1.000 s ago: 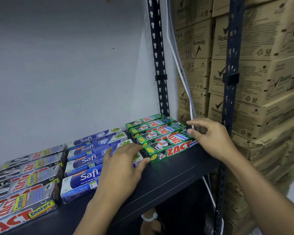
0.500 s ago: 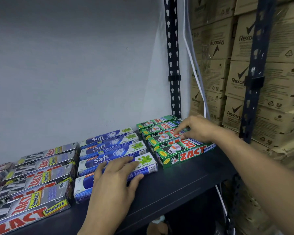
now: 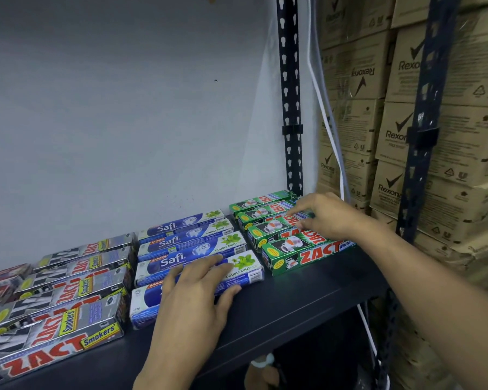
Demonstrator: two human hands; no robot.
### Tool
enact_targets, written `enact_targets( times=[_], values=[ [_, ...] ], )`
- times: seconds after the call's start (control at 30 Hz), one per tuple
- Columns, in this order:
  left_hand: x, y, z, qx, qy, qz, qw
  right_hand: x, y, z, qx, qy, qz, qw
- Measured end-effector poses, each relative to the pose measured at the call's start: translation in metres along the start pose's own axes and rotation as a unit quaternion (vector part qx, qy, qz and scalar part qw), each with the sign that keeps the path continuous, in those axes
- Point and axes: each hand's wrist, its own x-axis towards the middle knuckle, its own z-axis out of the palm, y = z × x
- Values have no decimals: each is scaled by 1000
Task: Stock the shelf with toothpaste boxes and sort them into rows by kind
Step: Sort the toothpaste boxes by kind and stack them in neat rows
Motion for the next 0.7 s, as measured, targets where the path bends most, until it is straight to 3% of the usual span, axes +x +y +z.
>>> enact_targets(
  times=[0.13, 0.33, 0.53, 0.7],
  values=[
    [-4, -1, -7, -17, 13, -2, 1000, -19, -32, 4, 35, 70, -94, 992],
    [-32, -26, -33, -24, 65, -7, 998, -48, -107, 40, 63, 38, -254, 964],
    [-68, -85, -69, -14, 97, -46, 994, -59, -160, 86, 50, 24, -287, 956],
    [-85, -130, -99, 53, 39, -101, 993, -55, -184, 110, 15, 43, -297, 954]
  ],
)
